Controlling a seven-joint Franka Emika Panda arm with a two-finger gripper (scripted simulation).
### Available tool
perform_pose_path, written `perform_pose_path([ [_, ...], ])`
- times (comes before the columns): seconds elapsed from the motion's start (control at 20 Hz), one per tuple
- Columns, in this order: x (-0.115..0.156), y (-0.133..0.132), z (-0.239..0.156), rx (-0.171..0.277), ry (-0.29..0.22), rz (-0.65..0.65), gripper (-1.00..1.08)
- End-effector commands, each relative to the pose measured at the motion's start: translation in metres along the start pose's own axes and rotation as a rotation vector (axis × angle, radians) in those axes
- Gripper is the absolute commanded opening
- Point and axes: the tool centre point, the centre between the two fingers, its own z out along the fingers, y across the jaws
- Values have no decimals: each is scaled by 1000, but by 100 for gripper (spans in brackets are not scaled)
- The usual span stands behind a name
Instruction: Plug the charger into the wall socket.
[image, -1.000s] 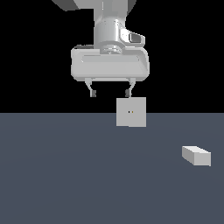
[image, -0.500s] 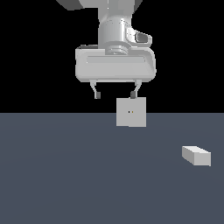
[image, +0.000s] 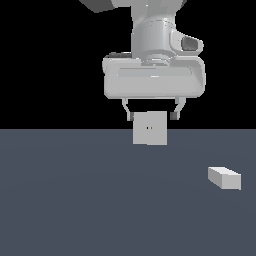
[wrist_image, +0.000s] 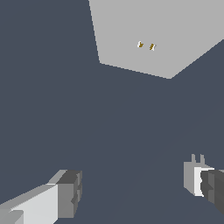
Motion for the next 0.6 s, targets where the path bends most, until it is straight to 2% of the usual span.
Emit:
perform_pose_path([
  [0.0,-7,15,6,-2,28,9,100],
  [0.55,-36,76,35,-7,150,44,100],
])
